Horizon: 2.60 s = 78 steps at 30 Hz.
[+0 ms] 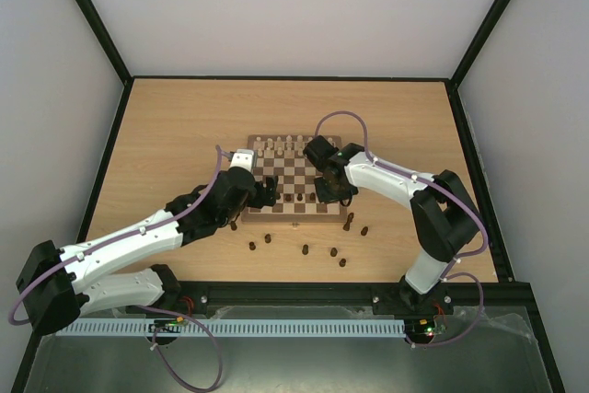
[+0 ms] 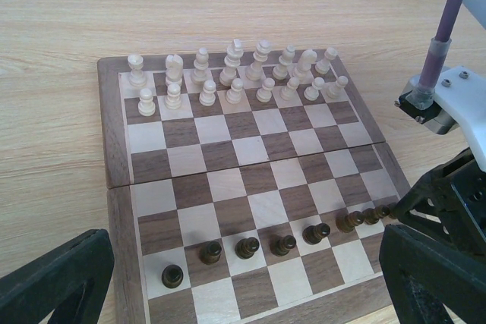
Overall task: Set up the chess pieces on the board
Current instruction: Place the chess piece on the chessboard, then pick up the chess piece at the center of the board.
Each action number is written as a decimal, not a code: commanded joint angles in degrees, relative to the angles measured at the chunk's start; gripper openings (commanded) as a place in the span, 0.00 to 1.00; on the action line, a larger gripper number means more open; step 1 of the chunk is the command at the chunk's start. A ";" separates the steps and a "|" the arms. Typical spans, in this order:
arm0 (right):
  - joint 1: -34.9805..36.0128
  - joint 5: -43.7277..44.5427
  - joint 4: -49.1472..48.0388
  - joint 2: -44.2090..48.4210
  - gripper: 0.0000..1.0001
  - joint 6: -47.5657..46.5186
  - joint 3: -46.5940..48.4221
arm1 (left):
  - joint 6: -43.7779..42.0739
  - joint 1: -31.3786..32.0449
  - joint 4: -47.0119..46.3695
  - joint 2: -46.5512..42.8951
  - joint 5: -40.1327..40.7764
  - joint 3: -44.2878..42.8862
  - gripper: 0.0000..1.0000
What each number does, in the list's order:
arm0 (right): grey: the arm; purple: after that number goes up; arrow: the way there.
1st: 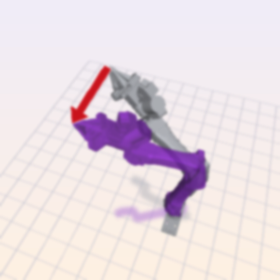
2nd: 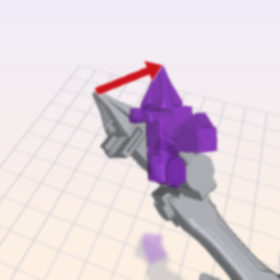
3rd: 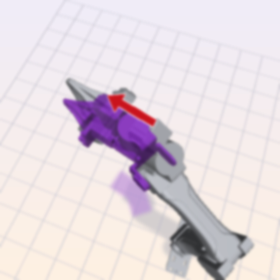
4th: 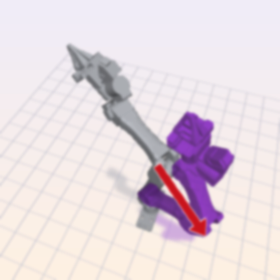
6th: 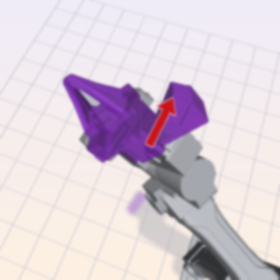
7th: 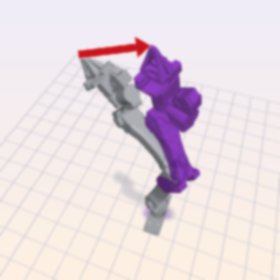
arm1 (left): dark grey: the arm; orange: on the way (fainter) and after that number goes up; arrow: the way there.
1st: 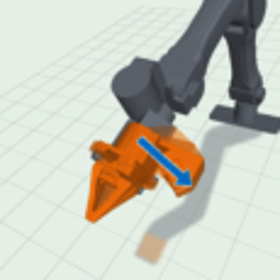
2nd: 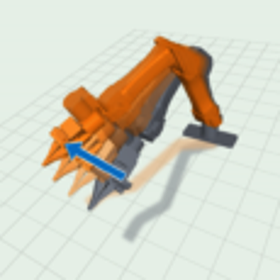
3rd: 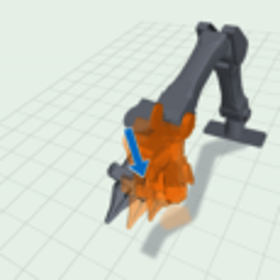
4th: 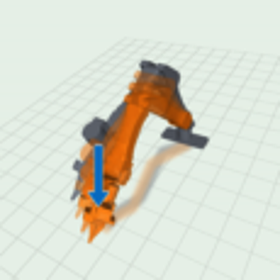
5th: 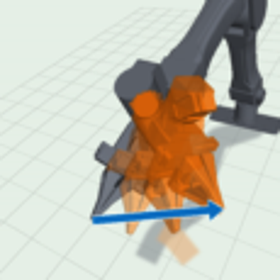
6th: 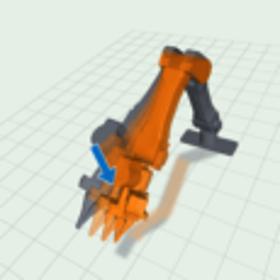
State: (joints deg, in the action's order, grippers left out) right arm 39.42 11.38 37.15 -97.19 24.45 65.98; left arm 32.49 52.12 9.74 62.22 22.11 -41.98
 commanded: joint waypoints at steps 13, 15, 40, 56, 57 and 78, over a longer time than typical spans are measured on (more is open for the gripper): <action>-0.13 -0.09 0.89 5.94 0.43 0.37 -0.07 | -0.64 0.26 -1.62 -0.83 0.14 1.31 0.99; -0.13 0.05 0.73 8.25 0.45 0.82 -0.67 | -0.83 0.26 -1.94 -1.39 0.12 1.65 0.99; -0.13 -5.02 -13.21 49.06 0.99 9.17 -23.86 | -1.39 0.35 -4.64 -9.43 3.09 6.33 0.99; -0.13 3.57 -16.74 49.54 0.99 10.96 -27.37 | -1.22 0.40 -5.05 -8.99 2.62 6.58 0.99; -0.13 4.01 -17.37 49.59 0.99 10.96 -27.84 | -1.25 0.38 -5.21 -8.91 2.47 6.56 0.99; -0.13 6.59 -26.37 44.72 1.00 10.88 -35.60 | -1.11 0.26 -4.99 -5.63 2.92 5.77 0.99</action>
State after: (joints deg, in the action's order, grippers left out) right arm 39.38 15.70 12.71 -52.23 34.79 31.42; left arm 31.51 52.23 5.48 56.16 24.01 -35.88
